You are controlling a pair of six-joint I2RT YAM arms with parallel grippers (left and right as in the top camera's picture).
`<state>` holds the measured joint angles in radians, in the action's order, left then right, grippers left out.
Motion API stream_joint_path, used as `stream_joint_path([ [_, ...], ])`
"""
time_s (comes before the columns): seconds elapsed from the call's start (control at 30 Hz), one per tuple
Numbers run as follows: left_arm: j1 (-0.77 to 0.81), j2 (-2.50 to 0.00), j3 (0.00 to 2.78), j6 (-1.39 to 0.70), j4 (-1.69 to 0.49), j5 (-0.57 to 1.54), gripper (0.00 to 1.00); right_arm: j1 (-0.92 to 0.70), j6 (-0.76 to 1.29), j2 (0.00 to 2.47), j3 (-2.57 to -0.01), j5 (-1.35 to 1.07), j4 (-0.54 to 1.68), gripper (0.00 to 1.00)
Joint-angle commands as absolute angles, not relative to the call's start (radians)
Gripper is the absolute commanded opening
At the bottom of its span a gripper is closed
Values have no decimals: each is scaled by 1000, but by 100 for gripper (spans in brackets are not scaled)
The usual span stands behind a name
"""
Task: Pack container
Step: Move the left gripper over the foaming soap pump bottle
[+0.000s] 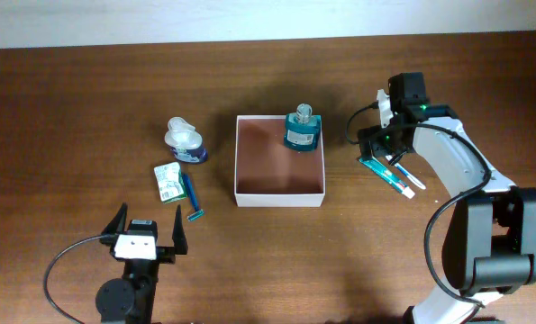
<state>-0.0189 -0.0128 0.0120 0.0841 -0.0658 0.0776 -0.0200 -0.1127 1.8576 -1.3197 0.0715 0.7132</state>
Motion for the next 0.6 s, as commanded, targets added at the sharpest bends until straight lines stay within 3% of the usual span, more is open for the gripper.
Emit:
stream_joint_path([
  [0.0,-18,-6,9,96,-51,103,99,-17,-119,1841,-1311,87,710,98],
  [0.17,-17,-6,9,107,72,252,99,-18,-119,1841,-1311,83,711,99],
  [0.37,-18,-48,112,107,77,255,99,-17,-115,1841,-1311,80,698,99],
  [0.57,-18,-329,376,107,-5,228,99,-17,-116,1841,-1311,80,695,99],
])
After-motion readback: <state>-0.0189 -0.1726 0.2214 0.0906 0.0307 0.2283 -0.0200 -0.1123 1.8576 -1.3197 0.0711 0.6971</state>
